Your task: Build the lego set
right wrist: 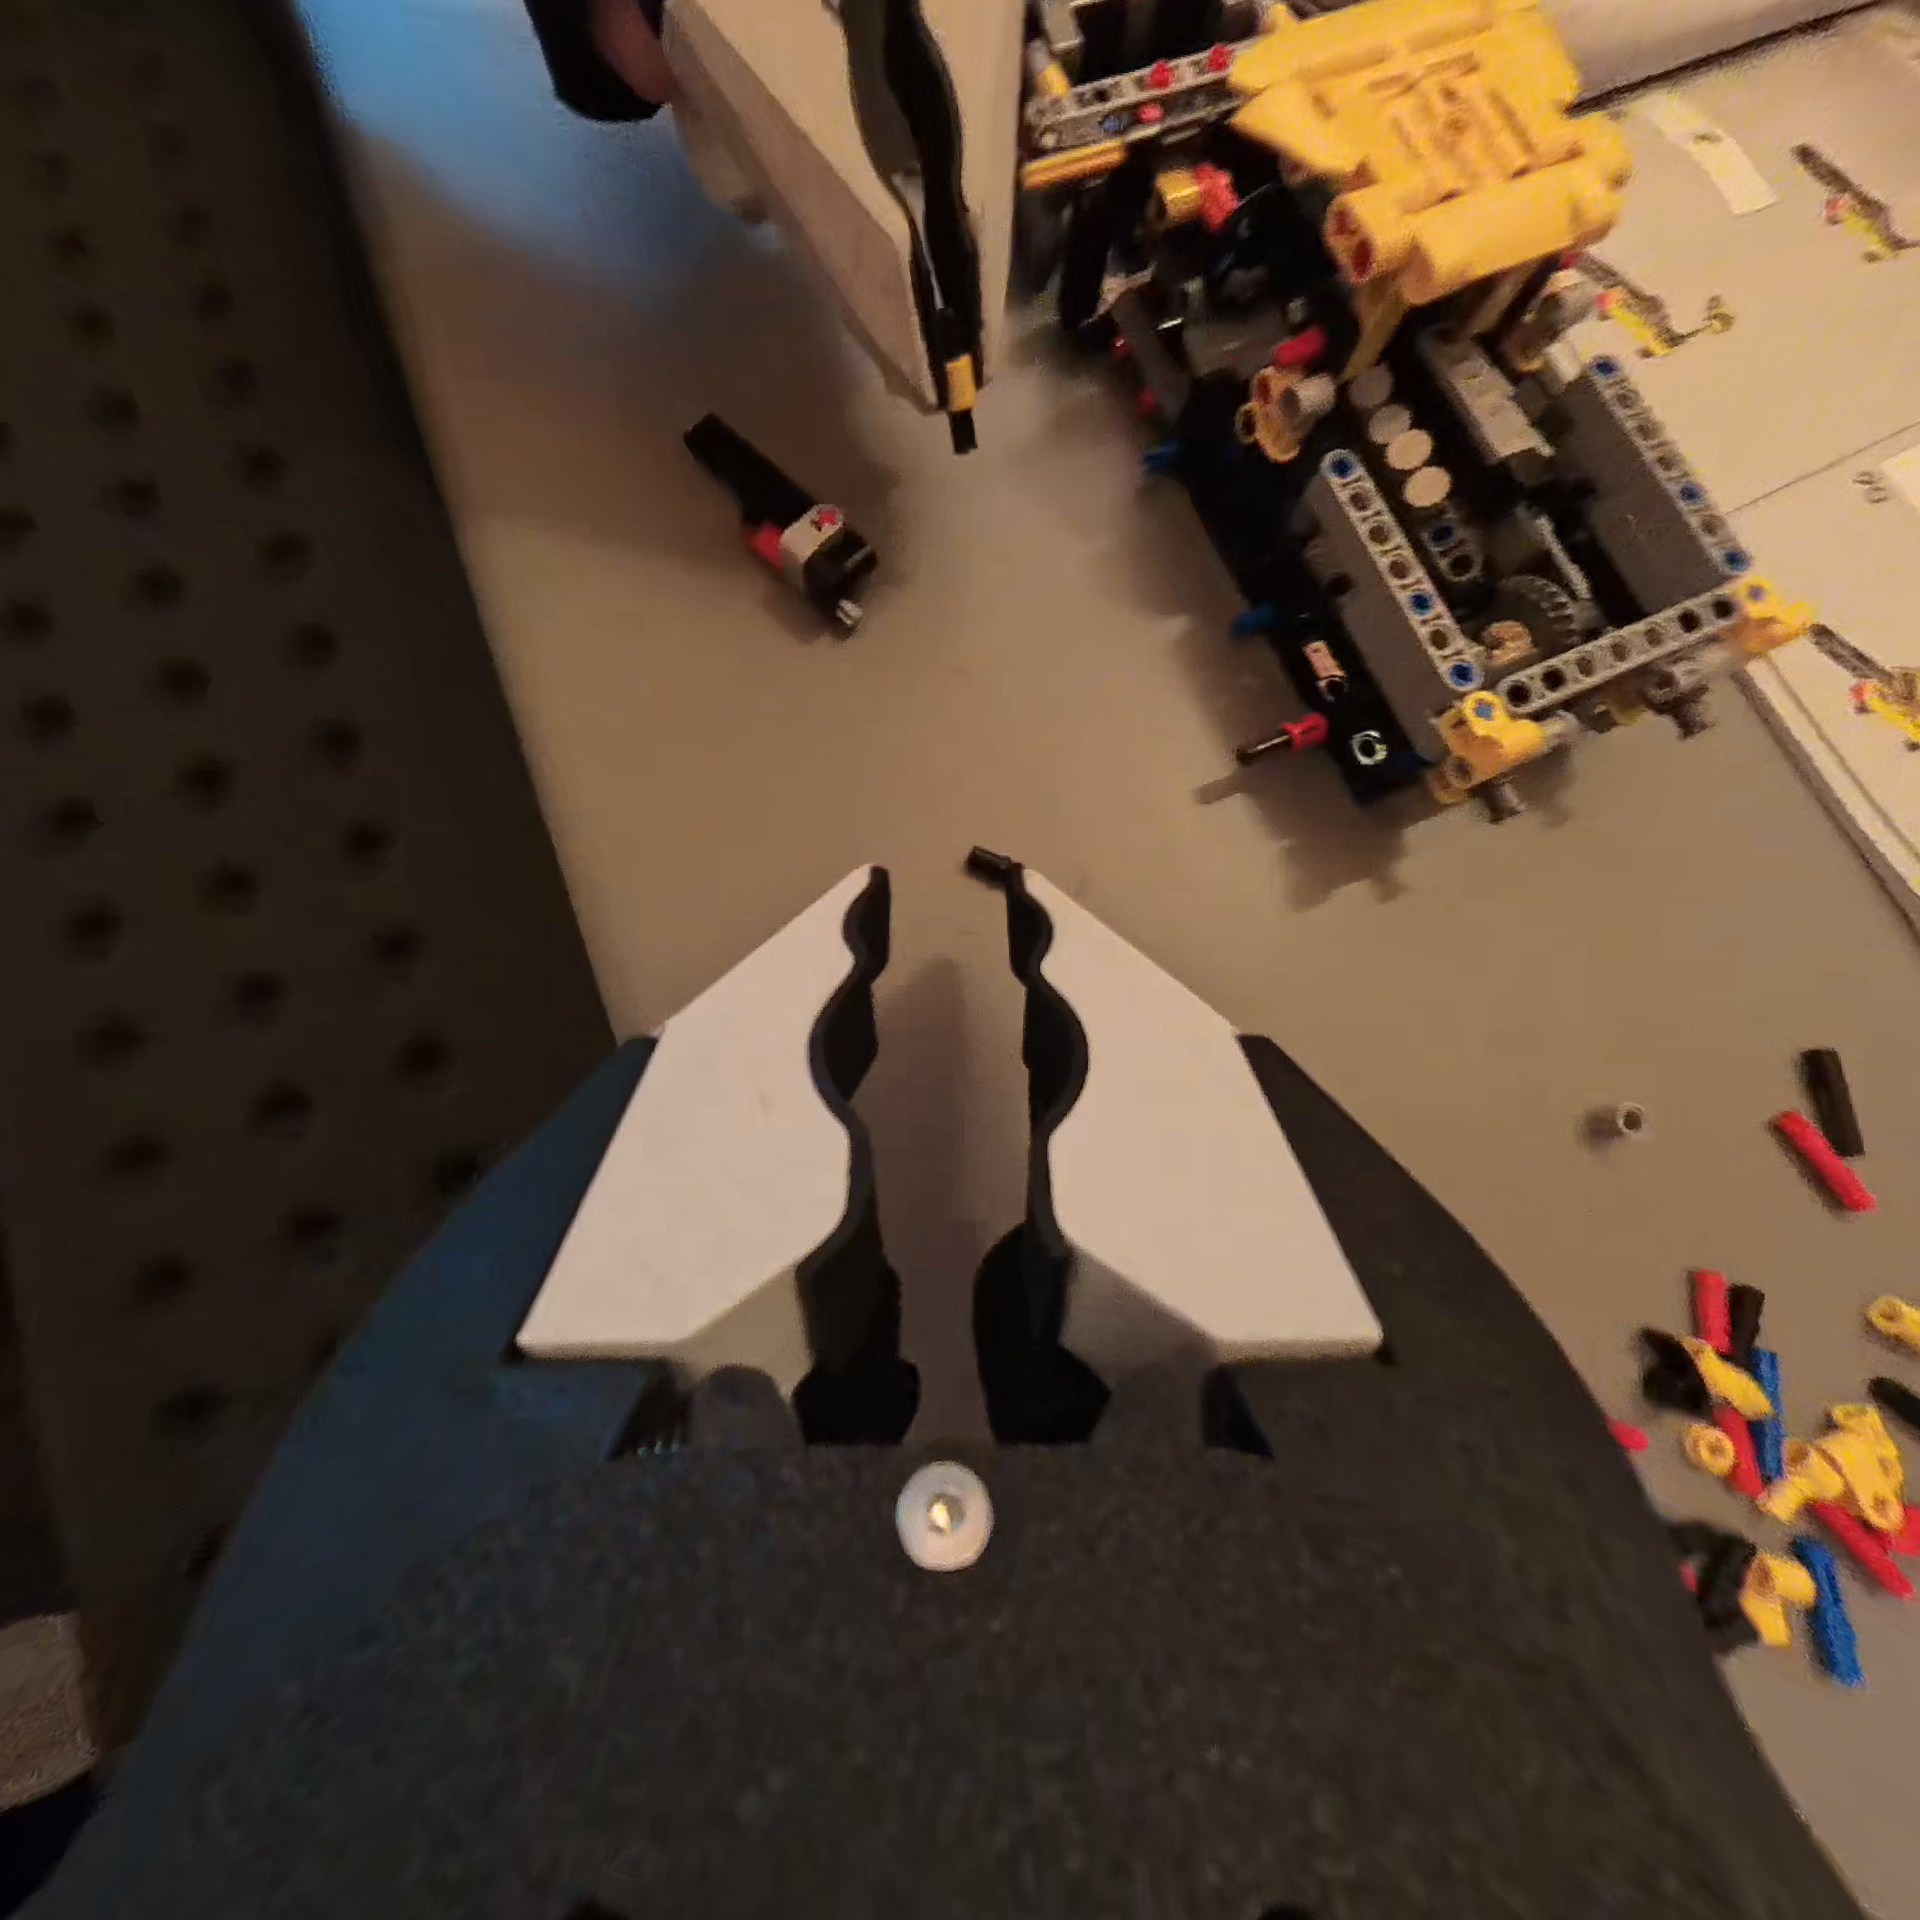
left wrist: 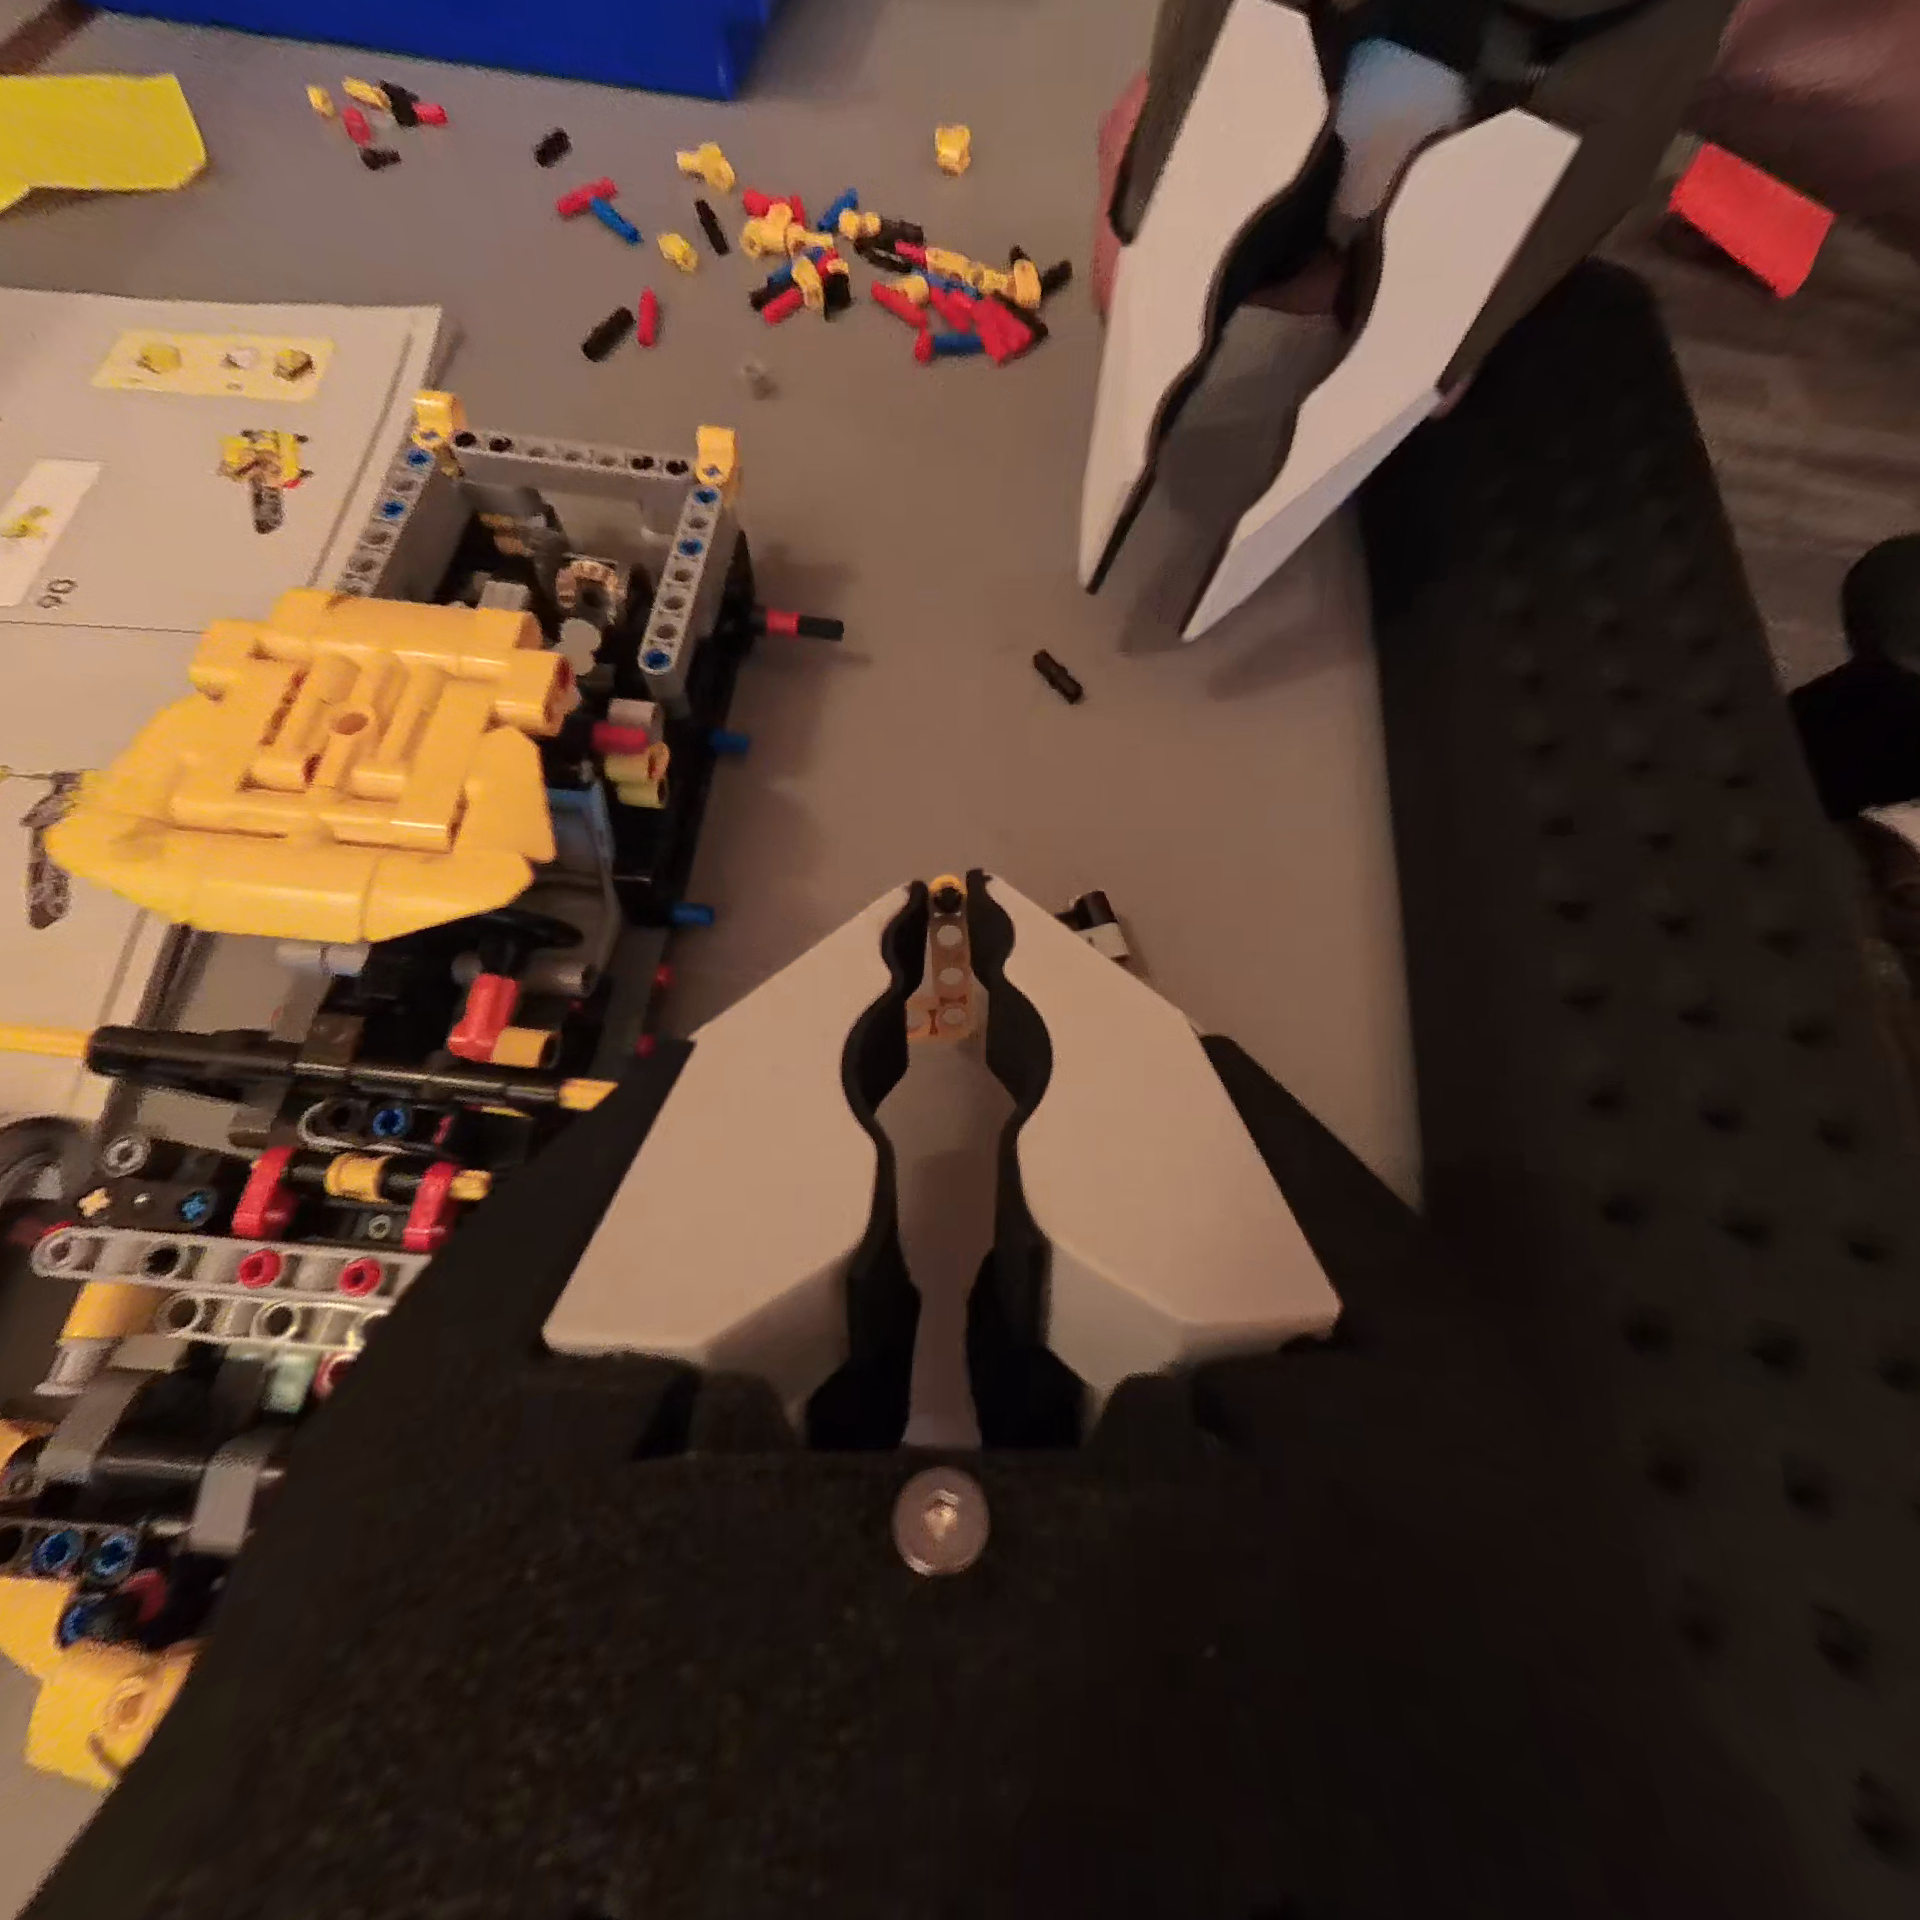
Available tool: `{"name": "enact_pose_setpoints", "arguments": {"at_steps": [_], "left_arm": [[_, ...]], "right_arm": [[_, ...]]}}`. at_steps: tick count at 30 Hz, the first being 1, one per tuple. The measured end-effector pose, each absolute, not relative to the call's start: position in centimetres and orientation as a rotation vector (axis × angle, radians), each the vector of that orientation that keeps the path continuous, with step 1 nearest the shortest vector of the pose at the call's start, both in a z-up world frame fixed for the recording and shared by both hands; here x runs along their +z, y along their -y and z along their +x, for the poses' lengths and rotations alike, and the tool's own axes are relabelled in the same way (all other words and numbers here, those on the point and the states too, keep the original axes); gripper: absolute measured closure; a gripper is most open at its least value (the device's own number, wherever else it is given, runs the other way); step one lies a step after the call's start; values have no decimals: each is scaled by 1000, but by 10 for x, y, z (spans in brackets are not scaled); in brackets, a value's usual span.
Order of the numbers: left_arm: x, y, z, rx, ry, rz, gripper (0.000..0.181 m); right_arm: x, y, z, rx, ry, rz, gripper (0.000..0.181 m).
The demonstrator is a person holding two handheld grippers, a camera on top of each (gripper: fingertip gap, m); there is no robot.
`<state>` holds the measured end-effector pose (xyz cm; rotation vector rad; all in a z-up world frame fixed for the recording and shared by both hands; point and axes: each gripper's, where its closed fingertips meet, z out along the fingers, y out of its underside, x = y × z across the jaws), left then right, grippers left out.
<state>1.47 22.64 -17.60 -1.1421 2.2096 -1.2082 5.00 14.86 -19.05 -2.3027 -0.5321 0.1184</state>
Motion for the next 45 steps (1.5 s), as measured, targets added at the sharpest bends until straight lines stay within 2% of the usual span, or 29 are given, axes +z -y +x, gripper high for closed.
{"name": "enact_pose_setpoints", "arguments": {"at_steps": [4, 10, 13, 18, 22, 24, 27, 34, 37, 45], "left_arm": [[-183, -230, 14, -1137, -2237, -1135, 174], [-197, -231, 9, -1100, -2310, -1161, 174], [-203, -228, 7, -1075, -2343, -1152, 174], [-203, -223, 8, -1055, -2346, -1127, 174], [-207, -224, 9, -1018, -2347, -1140, 158], [-197, -222, 13, -1037, -2306, -1091, 157], [-178, -216, 14, -1050, -2243, -941, 158], [-169, -218, 21, -776, -2136, -662, 166], [-169, -216, 20, -766, -2137, -632, 175], [-170, -220, 22, -705, -2125, -606, 177]], "right_arm": [[-204, -160, 61, 57, 736, -2289, 158], [-214, -161, 57, 289, 862, -2298, 160], [-214, -164, 60, 251, 899, -2270, 172], [-212, -165, 60, 224, 848, -2251, 178], [-193, -178, 47, 229, 709, -2198, 178], [-186, -186, 36, 276, 665, -2185, 178], [-183, -199, 29, 311, 640, -2180, 178], [-174, -217, 19, 397, 695, -2190, 178], [-171, -220, 20, 390, 721, -2196, 178], [-171, -223, 23, 418, 706, -2197, 178]]}}
